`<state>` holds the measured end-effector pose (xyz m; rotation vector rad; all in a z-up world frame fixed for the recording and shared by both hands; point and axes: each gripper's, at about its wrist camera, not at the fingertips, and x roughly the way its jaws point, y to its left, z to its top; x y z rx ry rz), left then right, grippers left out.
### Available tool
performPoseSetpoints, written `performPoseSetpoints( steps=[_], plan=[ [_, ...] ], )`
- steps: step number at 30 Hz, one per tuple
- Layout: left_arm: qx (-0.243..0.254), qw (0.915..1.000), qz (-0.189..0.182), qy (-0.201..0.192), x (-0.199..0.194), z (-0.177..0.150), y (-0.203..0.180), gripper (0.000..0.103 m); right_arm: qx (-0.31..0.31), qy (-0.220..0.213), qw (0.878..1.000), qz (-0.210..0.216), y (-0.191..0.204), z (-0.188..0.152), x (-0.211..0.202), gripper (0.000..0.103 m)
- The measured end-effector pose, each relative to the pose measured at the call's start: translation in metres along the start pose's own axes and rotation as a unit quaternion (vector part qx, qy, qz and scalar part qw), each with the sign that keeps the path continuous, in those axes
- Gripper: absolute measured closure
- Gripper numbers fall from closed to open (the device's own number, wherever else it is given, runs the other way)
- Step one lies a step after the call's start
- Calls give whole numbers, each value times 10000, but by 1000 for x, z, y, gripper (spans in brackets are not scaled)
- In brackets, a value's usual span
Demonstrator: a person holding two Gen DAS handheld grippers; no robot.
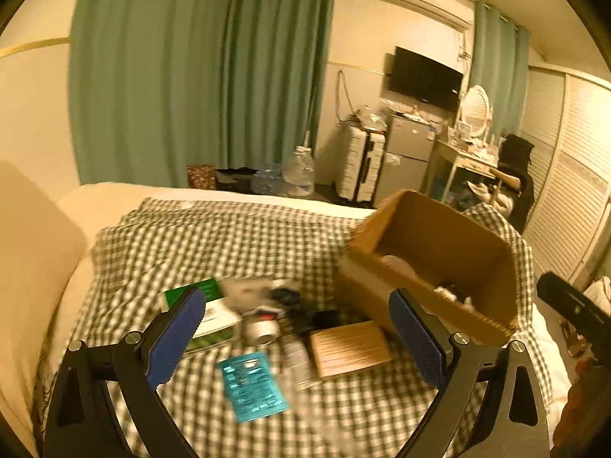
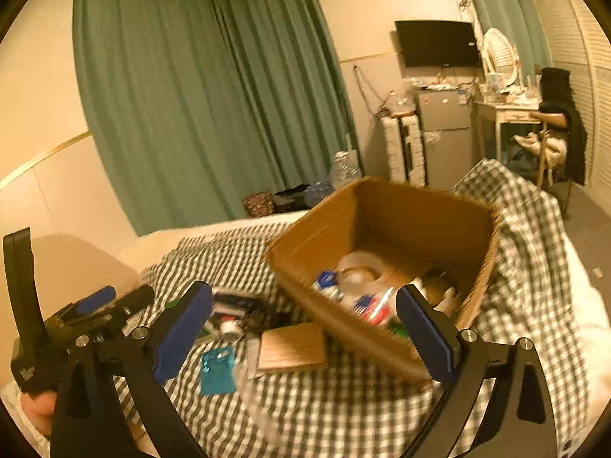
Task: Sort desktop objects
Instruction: 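Move both tools back from the box to the item pile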
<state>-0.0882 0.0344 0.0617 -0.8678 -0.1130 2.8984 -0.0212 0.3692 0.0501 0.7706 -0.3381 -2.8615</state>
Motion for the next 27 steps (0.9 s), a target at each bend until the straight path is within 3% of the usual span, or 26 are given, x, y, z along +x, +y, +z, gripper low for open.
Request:
performPoseSetpoints(
  steps=[8, 17, 27],
  plan=[
    [-23, 9989, 430, 183, 15, -50, 42, 4, -361, 423, 9984, 41, 21, -52, 37, 6],
    [-110, 9957, 329, 862, 59, -109, 45, 4, -529, 811, 9953, -84, 21, -89, 73, 6],
    [-212, 9887, 444, 1417, 105, -144, 51, 4, -484, 1202, 9914, -198, 14, -107, 112, 6]
  ],
)
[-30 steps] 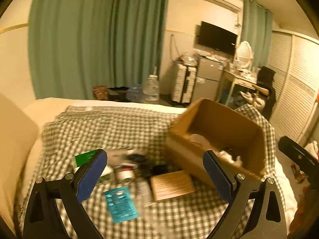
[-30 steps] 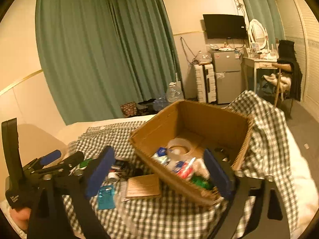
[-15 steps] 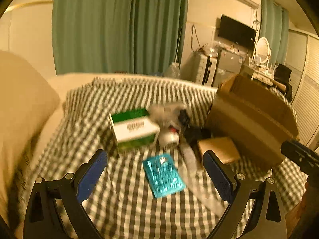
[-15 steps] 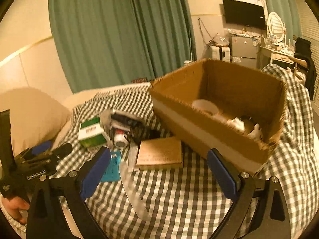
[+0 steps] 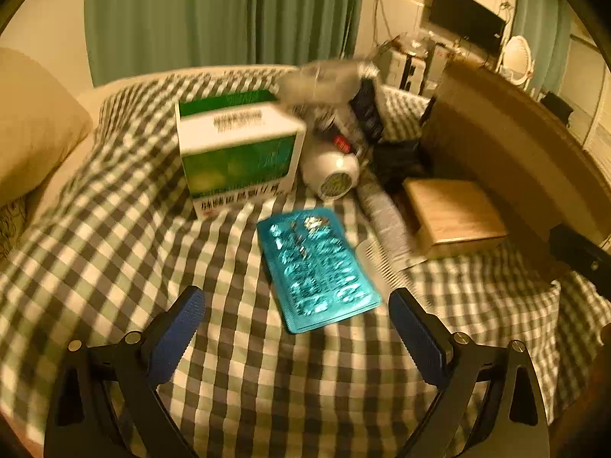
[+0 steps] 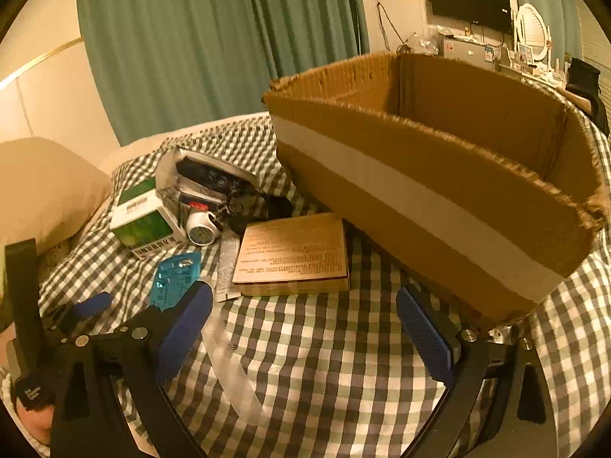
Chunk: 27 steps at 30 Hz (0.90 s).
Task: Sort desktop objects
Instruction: 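Move both tools back from the box to the item pile, then grasp the clear comb with right tool while left tool grasps teal blister pack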
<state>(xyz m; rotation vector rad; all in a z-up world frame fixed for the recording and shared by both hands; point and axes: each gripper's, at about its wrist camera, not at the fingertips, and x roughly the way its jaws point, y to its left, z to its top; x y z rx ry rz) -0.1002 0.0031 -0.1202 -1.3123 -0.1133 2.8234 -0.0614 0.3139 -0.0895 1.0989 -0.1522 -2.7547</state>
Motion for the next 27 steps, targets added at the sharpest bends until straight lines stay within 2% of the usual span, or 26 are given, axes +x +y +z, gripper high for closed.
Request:
performPoseSetpoints(
  steps=[4, 8, 14, 17, 21, 27],
  plan=[
    [-81, 9998, -26, 189, 17, -3, 0, 4, 43, 191, 9998, 63, 0, -3, 12, 6],
    [-30, 9997, -69, 252, 29, -3, -8, 4, -187, 326, 9993, -55, 6, -9, 19, 6],
    [229, 9992, 2, 326, 47, 0, -21, 4, -259, 441, 9986, -110, 8, -13, 24, 6],
    [189, 9993, -82, 309, 48, 1, -19, 4, -232, 504, 9984, -114, 9, -15, 27, 6],
    [157, 9992, -130, 344, 43, 0, -15, 13, -363, 568, 9977, -98, 17, -18, 32, 6],
    [-137, 9982, -197, 544, 32, -3, 5, 13, -840, 690, 9941, 38, 40, -35, 35, 6]
  ],
)
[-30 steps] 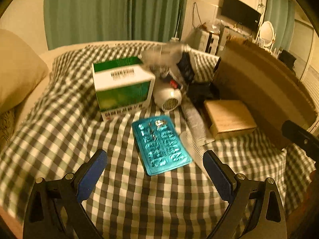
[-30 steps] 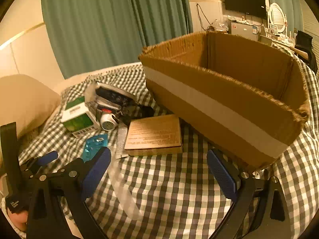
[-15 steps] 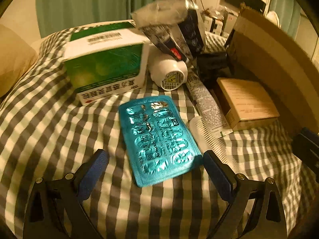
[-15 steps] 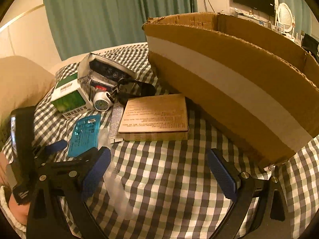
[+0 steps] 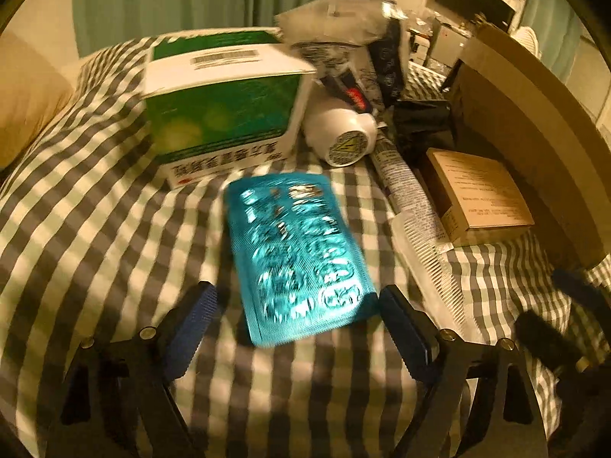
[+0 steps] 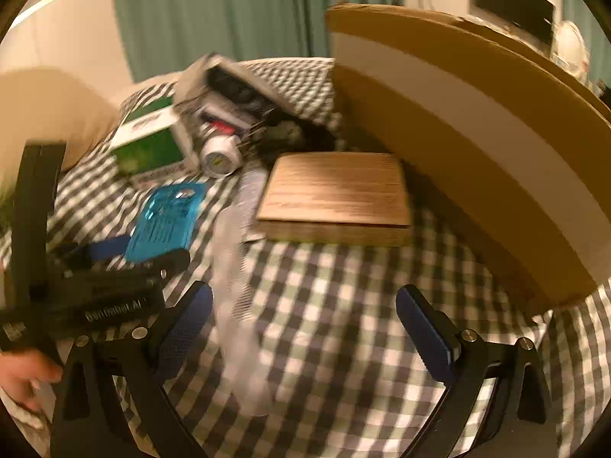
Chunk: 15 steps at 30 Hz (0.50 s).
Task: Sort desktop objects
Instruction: 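Grasp the clear comb with right tool while left tool grasps teal blister pack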
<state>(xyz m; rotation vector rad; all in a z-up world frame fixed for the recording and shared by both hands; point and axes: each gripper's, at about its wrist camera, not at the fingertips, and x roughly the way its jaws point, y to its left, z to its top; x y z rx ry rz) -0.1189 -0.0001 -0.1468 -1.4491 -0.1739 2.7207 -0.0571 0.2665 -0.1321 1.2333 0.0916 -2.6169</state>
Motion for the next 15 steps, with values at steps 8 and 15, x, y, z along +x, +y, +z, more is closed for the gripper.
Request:
performPoseSetpoints(
  steps=[8, 15],
  plan=[
    [-326, 9994, -121, 13, -4, 4, 14, 13, -255, 146, 9995, 78, 23, -7, 22, 8],
    [-208, 9996, -135, -111, 5, 8, -4, 13, -290, 276, 9992, -34, 28, -12, 34, 32]
  ],
)
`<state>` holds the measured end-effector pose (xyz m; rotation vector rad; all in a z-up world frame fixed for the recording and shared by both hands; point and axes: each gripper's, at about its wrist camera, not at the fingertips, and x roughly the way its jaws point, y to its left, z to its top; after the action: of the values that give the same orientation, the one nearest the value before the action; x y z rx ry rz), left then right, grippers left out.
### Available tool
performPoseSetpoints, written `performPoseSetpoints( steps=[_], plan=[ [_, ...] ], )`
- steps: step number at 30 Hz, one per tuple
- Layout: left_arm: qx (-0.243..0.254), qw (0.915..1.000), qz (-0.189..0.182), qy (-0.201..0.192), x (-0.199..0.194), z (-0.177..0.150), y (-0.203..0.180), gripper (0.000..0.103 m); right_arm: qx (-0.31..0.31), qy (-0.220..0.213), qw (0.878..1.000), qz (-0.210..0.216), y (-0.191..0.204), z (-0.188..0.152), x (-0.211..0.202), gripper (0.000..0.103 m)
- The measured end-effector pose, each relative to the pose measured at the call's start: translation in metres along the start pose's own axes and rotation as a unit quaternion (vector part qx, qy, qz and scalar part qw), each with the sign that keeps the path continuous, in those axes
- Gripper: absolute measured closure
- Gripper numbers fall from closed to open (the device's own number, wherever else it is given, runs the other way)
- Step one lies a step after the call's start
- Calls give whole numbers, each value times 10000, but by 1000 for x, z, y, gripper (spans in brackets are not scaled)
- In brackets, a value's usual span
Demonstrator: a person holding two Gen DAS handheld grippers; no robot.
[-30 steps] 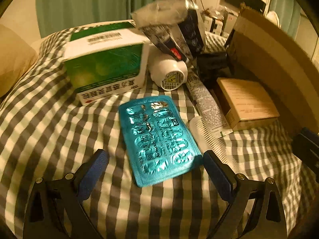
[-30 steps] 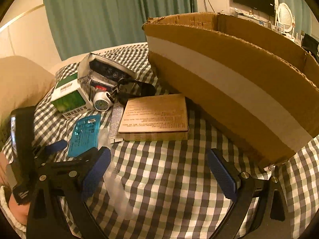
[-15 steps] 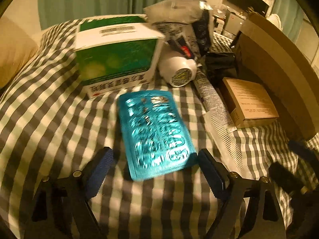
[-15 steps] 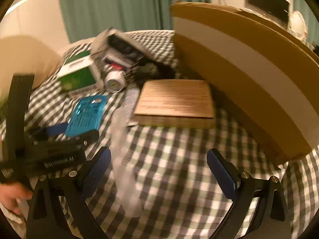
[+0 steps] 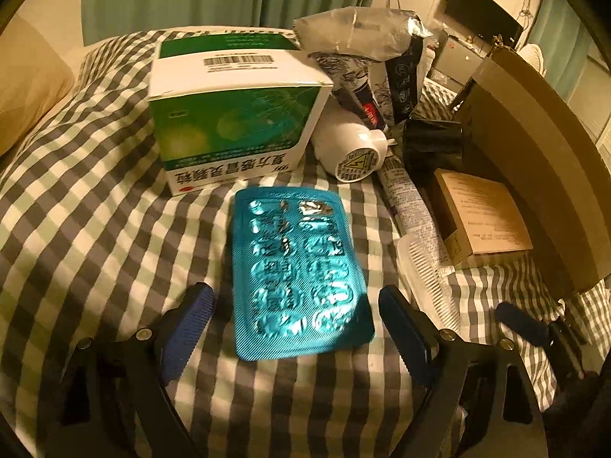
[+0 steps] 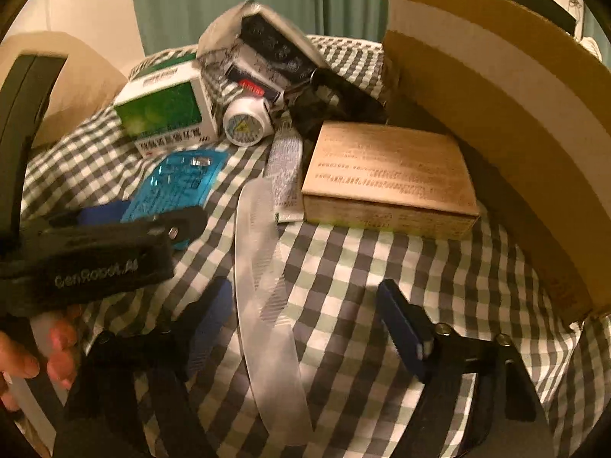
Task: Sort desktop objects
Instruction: 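Grasp the clear comb with right tool while left tool grasps teal blister pack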
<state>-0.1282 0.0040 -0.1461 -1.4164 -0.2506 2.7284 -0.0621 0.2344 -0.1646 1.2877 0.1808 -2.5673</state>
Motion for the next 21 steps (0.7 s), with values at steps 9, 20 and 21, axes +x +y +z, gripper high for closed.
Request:
performPoseSetpoints(
  steps=[9, 20, 21],
  plan=[
    [457, 9989, 55, -80, 5, -5, -30, 32, -378, 2, 9992, -100, 14, -5, 0, 65],
    [540, 9984, -100, -124, -18, -24, -29, 32, -293, 57, 9996, -15, 16, -11, -10, 82],
    [565, 9983, -96, -130, -21, -26, -31, 32, -266, 46, 9996, 4, 16, -12, -12, 88]
  ],
)
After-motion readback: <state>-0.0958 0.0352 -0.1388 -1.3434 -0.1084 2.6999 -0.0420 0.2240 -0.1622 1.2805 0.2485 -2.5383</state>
